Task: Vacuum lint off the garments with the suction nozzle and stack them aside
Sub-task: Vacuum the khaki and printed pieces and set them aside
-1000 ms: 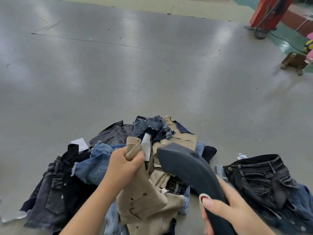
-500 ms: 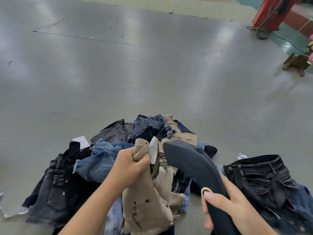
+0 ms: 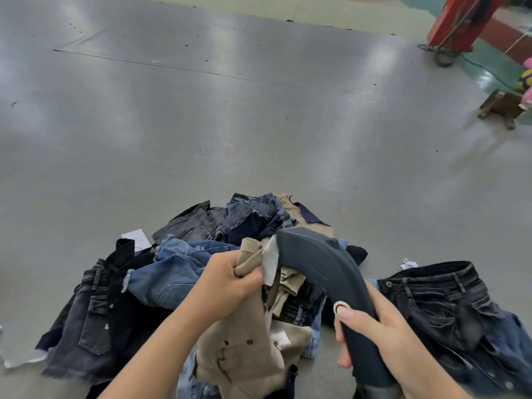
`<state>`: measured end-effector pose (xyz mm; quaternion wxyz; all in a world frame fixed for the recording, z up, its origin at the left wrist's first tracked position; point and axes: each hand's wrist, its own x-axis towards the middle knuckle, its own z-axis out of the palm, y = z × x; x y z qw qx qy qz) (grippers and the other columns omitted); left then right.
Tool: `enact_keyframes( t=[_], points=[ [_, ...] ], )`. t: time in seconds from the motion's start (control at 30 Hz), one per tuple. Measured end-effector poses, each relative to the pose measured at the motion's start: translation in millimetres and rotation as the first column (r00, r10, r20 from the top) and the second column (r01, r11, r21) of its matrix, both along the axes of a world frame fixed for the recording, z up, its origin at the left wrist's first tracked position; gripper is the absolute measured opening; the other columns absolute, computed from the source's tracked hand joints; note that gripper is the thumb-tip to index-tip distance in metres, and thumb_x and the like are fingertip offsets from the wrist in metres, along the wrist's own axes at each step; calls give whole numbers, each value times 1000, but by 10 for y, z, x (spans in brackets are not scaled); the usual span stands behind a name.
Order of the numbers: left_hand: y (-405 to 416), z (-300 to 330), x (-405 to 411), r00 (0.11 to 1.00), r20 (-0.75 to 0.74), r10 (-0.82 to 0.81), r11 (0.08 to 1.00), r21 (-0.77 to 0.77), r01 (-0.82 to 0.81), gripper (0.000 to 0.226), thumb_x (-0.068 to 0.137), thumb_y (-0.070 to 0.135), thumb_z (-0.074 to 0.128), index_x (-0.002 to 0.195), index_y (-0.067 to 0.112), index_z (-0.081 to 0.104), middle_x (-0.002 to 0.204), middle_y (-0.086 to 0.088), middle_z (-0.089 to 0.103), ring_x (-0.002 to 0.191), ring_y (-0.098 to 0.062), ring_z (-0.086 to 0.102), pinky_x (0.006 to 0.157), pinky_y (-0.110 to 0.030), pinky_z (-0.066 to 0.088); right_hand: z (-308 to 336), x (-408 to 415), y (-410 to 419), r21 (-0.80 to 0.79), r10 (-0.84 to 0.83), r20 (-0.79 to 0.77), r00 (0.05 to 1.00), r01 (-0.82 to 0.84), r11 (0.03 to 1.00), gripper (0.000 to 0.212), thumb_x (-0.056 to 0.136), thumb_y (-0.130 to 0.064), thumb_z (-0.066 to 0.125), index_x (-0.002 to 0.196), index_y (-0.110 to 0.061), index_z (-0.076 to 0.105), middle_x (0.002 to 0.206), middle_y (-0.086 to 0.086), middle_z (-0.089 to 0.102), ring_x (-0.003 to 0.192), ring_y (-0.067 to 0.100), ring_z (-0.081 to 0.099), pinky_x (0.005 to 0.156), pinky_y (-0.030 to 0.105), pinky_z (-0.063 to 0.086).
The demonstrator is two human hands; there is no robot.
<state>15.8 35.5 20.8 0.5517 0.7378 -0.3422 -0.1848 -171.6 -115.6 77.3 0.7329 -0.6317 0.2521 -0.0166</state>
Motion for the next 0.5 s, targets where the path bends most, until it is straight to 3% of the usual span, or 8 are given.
enact_keyframes(
  t=[0.1,0.33,0.5],
  points=[
    [9,-8,5,999,-24,39,999,27,-38,33,71,34,57,46,28,38,45,15,35,45,-1,30,46,-12,27,-7,-40,-48,5,-83,10,996,83,997,40,70,-29,71,107,-21,59,64,17,58,45,34,55,47,36,50],
    [-63,-56,24,989,-20,146,988,57,-145,41,85,6,60,52,15,39,46,12,37,46,-3,32,46,-14,31,-36,-142,23,-11,169,-51,984,-170,985,42,65,-45,71,104,-53,60,69,11,65,58,25,61,56,29,49],
    [-34,-24,11,993,-106,61,998,35,-58,33,82,20,63,56,9,46,51,10,42,49,-5,38,48,-16,34,-1,-58,14,5,85,-39,996,-85,996,38,69,-40,71,104,-50,61,67,13,62,50,32,58,49,31,50]
  ],
)
